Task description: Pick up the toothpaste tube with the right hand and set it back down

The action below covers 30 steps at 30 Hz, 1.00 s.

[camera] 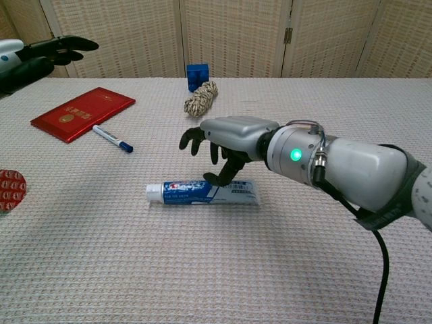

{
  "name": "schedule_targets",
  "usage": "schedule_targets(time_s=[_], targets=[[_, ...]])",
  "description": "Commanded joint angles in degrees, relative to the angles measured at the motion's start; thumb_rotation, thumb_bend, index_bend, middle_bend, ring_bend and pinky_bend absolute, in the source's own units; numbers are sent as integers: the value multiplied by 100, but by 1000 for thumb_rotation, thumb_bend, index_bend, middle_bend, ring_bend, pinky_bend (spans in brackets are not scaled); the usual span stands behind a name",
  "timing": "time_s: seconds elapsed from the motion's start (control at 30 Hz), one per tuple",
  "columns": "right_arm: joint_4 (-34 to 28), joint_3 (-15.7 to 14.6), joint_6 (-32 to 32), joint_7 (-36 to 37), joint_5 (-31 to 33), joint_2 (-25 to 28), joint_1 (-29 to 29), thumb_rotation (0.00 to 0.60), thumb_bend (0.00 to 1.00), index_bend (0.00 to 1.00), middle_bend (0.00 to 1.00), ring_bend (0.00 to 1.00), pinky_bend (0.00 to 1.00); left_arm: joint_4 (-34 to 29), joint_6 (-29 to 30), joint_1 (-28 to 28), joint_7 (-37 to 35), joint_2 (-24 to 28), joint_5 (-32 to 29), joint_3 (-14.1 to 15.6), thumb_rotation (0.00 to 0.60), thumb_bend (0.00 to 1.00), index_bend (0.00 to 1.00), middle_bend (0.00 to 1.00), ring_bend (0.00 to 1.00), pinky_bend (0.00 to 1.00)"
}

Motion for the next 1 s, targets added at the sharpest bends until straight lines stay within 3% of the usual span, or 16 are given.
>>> schedule_targets(time_s=[0.03, 0.1, 0.2, 0.33, 0.37, 0.43, 0.47, 0.53, 0.57, 0.77, 1.0], targets=[[-254, 15, 249, 383, -390, 160, -118, 600, 728, 0, 60, 186, 148, 42, -23, 38, -10, 58, -69, -7, 20, 142, 0, 42, 0, 0], [-493, -2, 448, 615, -673, 381, -266, 600, 728, 0, 47, 171, 131, 77, -17, 78, -55, 121, -123, -20, 22, 142, 0, 42, 0, 0], [-869, -144, 921, 801, -1142, 827, -598, 600, 728, 3, 114, 231, 166, 199, 117, 176, -109, 204, -143, -42, 16, 142, 7, 44, 7, 0], [-1345, -443, 1665, 762, -1586, 1516, -1164, 600, 726, 130, 219, 312, 229, 300, 130, 324, 145, 366, -411, -90, 18, 154, 28, 61, 29, 0], [-1503, -539, 1854, 719, -1676, 1753, -1334, 600, 726, 147, 229, 319, 232, 282, 95, 367, 258, 433, -537, -109, 45, 183, 29, 66, 35, 0], [-1732, -686, 2109, 672, -1798, 2113, -1584, 600, 725, 198, 252, 335, 236, 238, 65, 437, 432, 528, -712, -134, 174, 277, 32, 75, 49, 0], [-1865, -779, 2269, 665, -1884, 2348, -1745, 600, 725, 219, 256, 338, 237, 190, 65, 491, 499, 583, -820, -152, 277, 311, 36, 80, 55, 0], [-2016, -914, 2521, 677, -2025, 2675, -1991, 600, 725, 255, 261, 344, 239, 175, 103, 572, 622, 656, -905, -156, 543, 376, 47, 90, 65, 0], [-2067, -983, 2653, 700, -2104, 2825, -2118, 600, 725, 258, 265, 350, 239, 175, 127, 616, 694, 683, -947, -154, 589, 392, 51, 93, 68, 0], [-2093, -1426, 3561, 1190, -2610, 3606, -3025, 600, 726, 267, 276, 358, 239, 213, 482, 996, 1261, 782, -1165, -128, 600, 455, 117, 127, 102, 0], [-1690, -1764, 4374, 2106, -3068, 3961, -3899, 600, 726, 267, 268, 332, 239, 37, 919, 1477, 1491, 870, -1273, -39, 600, 454, 120, 130, 104, 0]])
